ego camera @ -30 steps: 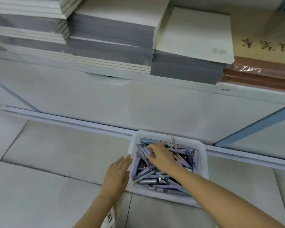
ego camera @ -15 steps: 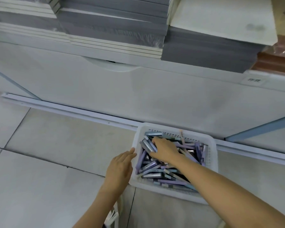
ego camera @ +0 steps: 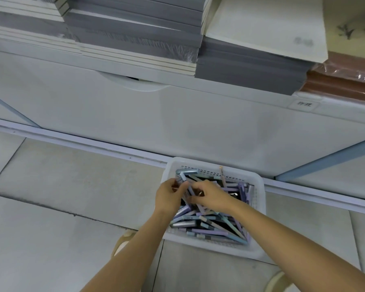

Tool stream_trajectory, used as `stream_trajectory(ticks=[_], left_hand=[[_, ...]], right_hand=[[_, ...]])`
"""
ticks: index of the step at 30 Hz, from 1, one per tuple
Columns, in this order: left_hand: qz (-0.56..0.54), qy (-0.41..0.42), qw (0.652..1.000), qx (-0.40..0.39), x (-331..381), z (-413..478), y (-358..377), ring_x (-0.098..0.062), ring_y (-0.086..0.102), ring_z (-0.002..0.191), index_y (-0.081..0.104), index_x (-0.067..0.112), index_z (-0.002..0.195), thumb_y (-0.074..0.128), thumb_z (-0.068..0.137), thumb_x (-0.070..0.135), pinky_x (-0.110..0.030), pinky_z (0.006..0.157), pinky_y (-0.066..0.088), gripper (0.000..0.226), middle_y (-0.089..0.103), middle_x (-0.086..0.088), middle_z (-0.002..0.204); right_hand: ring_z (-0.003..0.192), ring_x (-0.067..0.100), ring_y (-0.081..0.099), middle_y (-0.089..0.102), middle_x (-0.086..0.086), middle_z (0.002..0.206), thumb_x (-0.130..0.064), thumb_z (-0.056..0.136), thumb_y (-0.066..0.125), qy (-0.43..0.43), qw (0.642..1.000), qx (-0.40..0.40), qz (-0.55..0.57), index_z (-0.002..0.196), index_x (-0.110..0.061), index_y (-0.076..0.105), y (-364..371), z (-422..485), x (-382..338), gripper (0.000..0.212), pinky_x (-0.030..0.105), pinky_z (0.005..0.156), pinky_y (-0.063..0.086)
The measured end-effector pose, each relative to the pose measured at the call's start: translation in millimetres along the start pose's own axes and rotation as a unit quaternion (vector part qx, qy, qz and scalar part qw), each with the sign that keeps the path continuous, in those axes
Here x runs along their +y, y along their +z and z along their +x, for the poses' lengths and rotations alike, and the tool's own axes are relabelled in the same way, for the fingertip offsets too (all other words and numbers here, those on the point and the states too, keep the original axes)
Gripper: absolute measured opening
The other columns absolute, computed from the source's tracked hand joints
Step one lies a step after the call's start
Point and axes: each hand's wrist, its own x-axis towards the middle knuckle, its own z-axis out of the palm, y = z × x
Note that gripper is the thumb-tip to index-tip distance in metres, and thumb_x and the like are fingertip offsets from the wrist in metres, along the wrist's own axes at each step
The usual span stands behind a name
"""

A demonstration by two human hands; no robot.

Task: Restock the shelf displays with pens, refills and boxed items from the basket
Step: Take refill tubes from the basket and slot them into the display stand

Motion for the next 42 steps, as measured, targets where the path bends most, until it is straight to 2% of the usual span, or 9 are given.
stream_trajectory(ticks=[4,8,11,14,21,27,33,37,42], left_hand=[[-0.033,-0.005,0.997,0.064,-7,4,-14,-0.025,0.058,0.069,0.063,0.001,0.087,0.054,0.099,0.024,-0.029,0.066,0.048,0.027,0.067,-0.012,0.075],[-0.069,-0.031,0.992,0.103,-16,11,-33,-0.025,0.056,0.062,0.056,0.007,0.090,0.047,0.101,0.024,-0.037,0.063,0.048,0.022,0.065,-0.009,0.067],[-0.080,-0.049,0.992,0.086,-21,13,-35,-0.022,0.051,0.060,0.054,0.006,0.090,0.046,0.101,0.023,-0.029,0.057,0.045,0.021,0.056,-0.007,0.064],[-0.067,-0.050,0.994,0.067,-25,16,-34,-0.022,0.050,0.061,0.054,0.001,0.094,0.046,0.101,0.024,-0.027,0.056,0.044,0.026,0.055,-0.008,0.066],[-0.052,-0.052,0.996,0.046,-26,17,-34,-0.021,0.050,0.062,0.053,0.003,0.090,0.047,0.101,0.025,-0.030,0.059,0.044,0.026,0.055,-0.009,0.069],[-0.079,-0.052,0.995,0.040,-17,16,-33,-0.019,0.048,0.062,0.050,0.006,0.092,0.043,0.103,0.023,-0.024,0.055,0.043,0.022,0.054,-0.009,0.072],[-0.210,-0.020,0.977,-0.017,6,3,-13,-0.007,0.049,0.046,0.052,0.005,0.077,0.057,0.097,0.018,-0.016,0.046,0.043,0.024,0.053,0.004,0.051],[-0.223,-0.016,0.975,-0.017,11,-2,-4,-0.015,0.066,0.056,0.063,-0.002,0.090,0.057,0.097,0.015,-0.022,0.049,0.051,0.019,0.071,-0.008,0.070],[-0.176,-0.037,0.982,-0.055,13,-1,24,-0.027,0.051,0.055,0.055,0.002,0.087,0.056,0.097,0.015,-0.036,0.052,0.046,0.016,0.059,-0.012,0.061]], right_hand=[[0.060,0.002,0.053,0.061,-0.014,0.068,-0.033,0.095,0.060,-0.003,1.000,0.024,-0.016,0.092,-0.022,0.070,-8,2,2,0.015,0.026,0.066,0.045],[0.089,0.011,0.063,0.067,-0.004,0.106,-0.029,0.096,0.057,0.026,0.966,0.244,-0.085,0.114,-0.015,0.062,-6,21,11,0.023,0.031,0.097,0.043],[0.092,0.015,0.062,0.063,-0.001,0.114,-0.026,0.095,0.059,0.058,0.945,0.298,-0.120,0.118,-0.013,0.054,6,33,15,0.026,0.017,0.086,0.036],[0.093,0.016,0.060,0.060,0.001,0.115,-0.022,0.093,0.062,0.046,0.936,0.322,-0.137,0.120,-0.015,0.054,18,39,19,0.029,0.028,0.083,0.049],[0.096,0.017,0.058,0.058,0.001,0.109,-0.019,0.091,0.065,0.023,0.936,0.292,-0.194,0.112,-0.015,0.066,20,39,29,0.021,0.028,0.084,0.047],[0.080,0.008,0.061,0.066,-0.004,0.092,-0.021,0.090,0.068,-0.031,0.933,0.353,-0.055,0.101,-0.016,0.066,7,27,17,0.013,0.021,0.077,0.048],[0.076,0.006,0.066,0.071,-0.001,0.086,-0.018,0.087,0.071,-0.071,0.973,0.211,0.067,0.099,-0.011,0.070,19,7,-3,0.013,0.021,0.072,0.054],[0.082,-0.002,0.066,0.071,-0.017,0.089,-0.024,0.090,0.068,-0.076,0.985,0.145,0.059,0.102,-0.021,0.072,5,-15,-2,0.013,0.013,0.075,0.050],[0.074,0.010,0.064,0.069,-0.004,0.081,-0.020,0.090,0.066,-0.019,0.950,0.308,-0.054,0.086,-0.017,0.071,-39,-52,39,0.007,0.028,0.071,0.050]])
